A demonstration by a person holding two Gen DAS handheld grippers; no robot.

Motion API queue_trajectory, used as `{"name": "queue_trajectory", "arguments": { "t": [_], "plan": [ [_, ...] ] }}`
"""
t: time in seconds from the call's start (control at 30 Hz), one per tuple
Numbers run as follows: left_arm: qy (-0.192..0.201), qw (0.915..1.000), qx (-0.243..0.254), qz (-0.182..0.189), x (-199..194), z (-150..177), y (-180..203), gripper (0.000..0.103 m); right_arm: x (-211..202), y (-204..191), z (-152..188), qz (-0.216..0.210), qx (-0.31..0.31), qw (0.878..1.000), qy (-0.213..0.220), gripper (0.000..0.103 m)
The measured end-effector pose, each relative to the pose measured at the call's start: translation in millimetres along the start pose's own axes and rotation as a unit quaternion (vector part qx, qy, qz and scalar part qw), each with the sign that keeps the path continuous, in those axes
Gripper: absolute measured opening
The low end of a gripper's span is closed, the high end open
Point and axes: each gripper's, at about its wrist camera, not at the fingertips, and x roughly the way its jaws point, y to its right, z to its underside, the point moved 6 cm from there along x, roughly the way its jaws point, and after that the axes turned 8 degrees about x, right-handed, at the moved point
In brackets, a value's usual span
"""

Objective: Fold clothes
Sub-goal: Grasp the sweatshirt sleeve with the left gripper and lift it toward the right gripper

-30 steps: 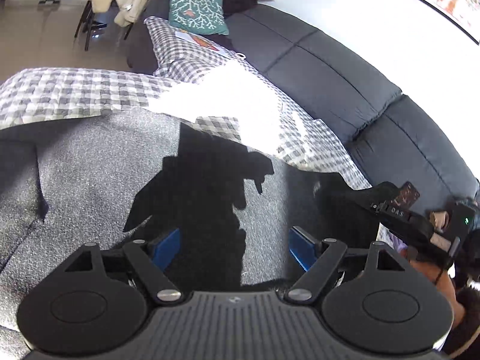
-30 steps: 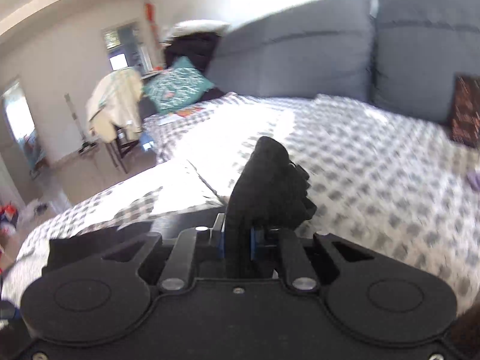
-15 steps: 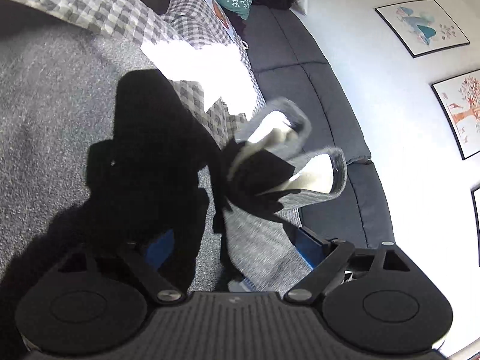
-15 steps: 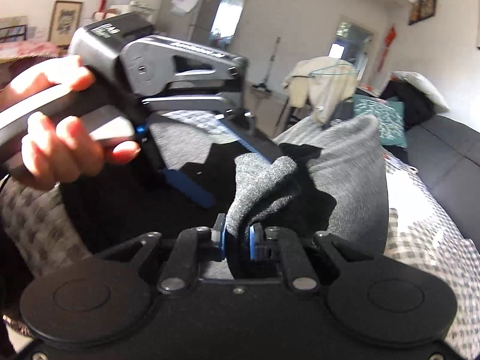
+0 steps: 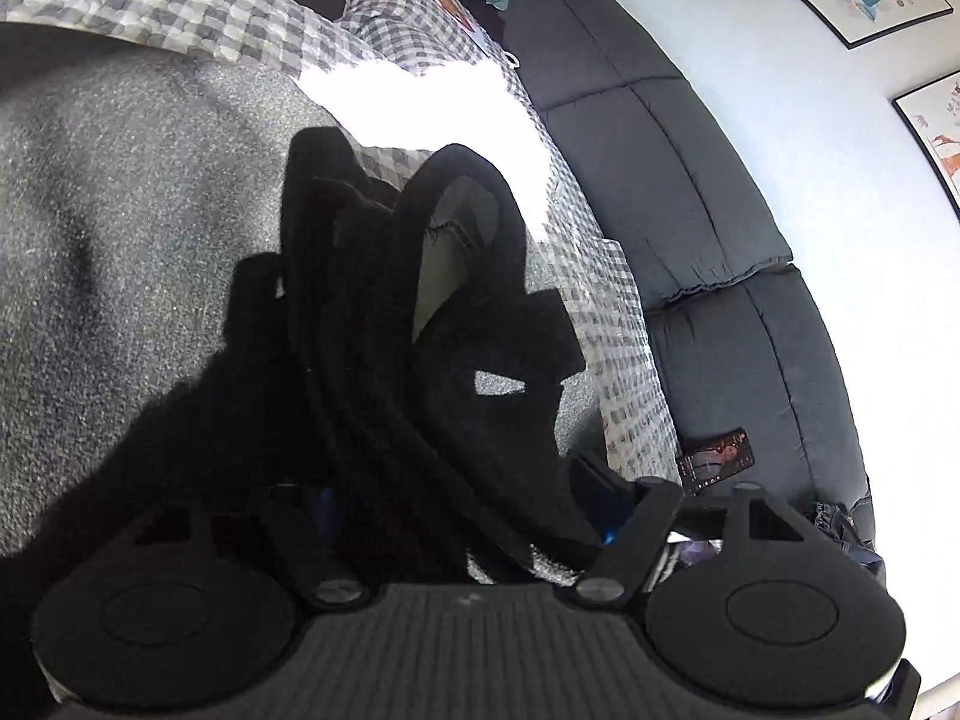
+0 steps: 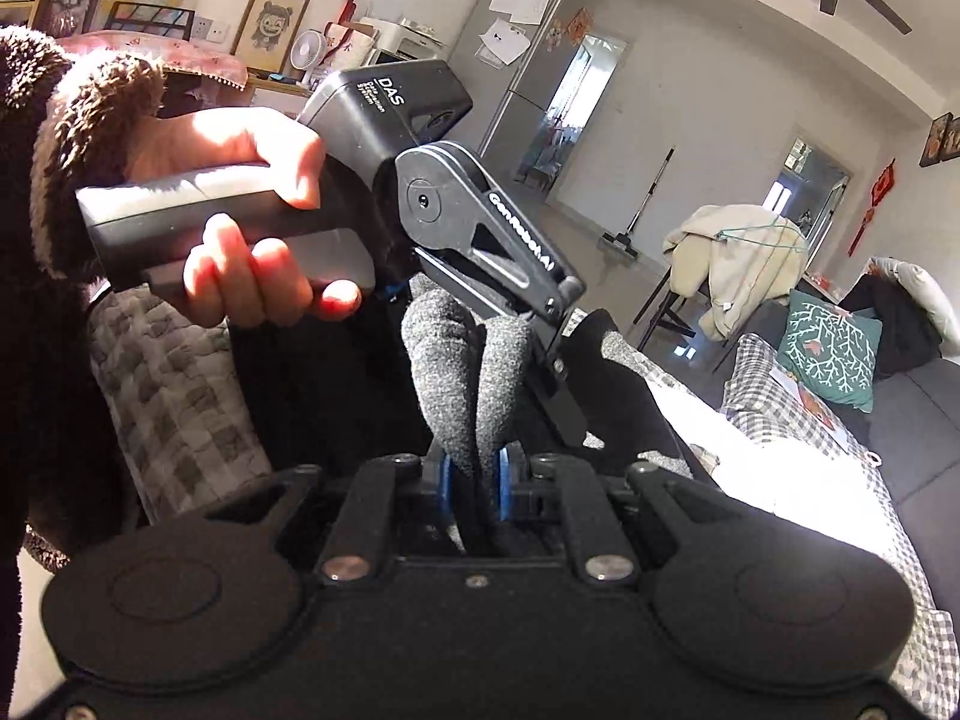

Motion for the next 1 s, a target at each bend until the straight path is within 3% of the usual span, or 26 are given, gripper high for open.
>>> {"name": "queue_trajectory", "arguments": {
  "t": [0.07,0.1,0.17,0.23,0.33,0.47,0.53,0.6,0.63,0.7,0.73,0.83,0.9,1.0],
  "plan": [
    [0.000,1.0000,-0.006,-0.002,0.3,-0.5,-0.5,0.014,2.3,-2.4,-0.3,-0.001,-0.002,1.000,-0.004,0.018],
    [0.008,0.9998,0.011,-0.014,-2.4,-1.8,3.5,0.013,-0.1,-1.2,-3.3,-0.007,0.010,1.000,0.002,0.019],
    [0.028,0.9976,0.055,-0.033,-11.7,-5.7,15.8,0.013,-6.0,1.9,-10.0,-0.021,0.037,0.999,0.018,0.033],
    [0.055,0.9911,0.112,-0.047,-30.5,-13.0,30.9,0.013,-13.7,12.4,-16.3,-0.050,0.086,0.995,0.028,0.038],
    [0.074,0.9844,0.146,-0.065,-60.1,-17.0,34.4,0.013,-21.7,40.9,-27.7,-0.107,0.192,0.975,0.035,0.043],
    [0.042,0.9847,0.131,-0.107,-86.7,-11.7,1.7,0.014,-15.4,75.1,-42.3,-0.116,0.247,0.961,0.040,0.047],
    [0.007,0.9828,0.110,-0.149,-88.0,-2.1,-26.2,0.019,-3.8,95.8,-51.1,-0.100,0.253,0.962,0.035,0.047],
    [-0.004,0.9835,0.097,-0.153,-91.9,4.0,-38.4,0.024,11.1,114.2,-57.1,-0.066,0.250,0.966,0.027,0.048],
    [0.005,0.9837,0.100,-0.149,-98.6,5.1,-36.4,0.027,18.7,122.5,-58.9,-0.053,0.251,0.966,0.023,0.048],
    [0.039,0.9789,0.118,-0.162,-119.4,4.3,-28.6,0.049,45.6,136.8,-61.1,-0.041,0.234,0.971,0.004,0.048],
    [0.055,0.9762,0.125,-0.168,-129.4,3.6,-24.9,0.052,60.3,139.6,-60.7,-0.036,0.214,0.976,-0.008,0.048],
    [0.096,0.9767,0.132,-0.139,-153.6,7.5,-14.7,0.053,102.9,144.6,-58.0,-0.030,0.157,0.986,-0.041,0.048],
    [0.109,0.9775,0.148,-0.104,-157.1,9.8,-4.0,0.053,126.9,140.5,-52.5,-0.055,0.143,0.986,-0.059,0.048],
    [0.091,0.9776,0.180,-0.061,-142.9,10.7,15.0,0.053,159.6,134.9,-42.8,-0.101,0.128,0.982,-0.094,0.049]
  ]
}}
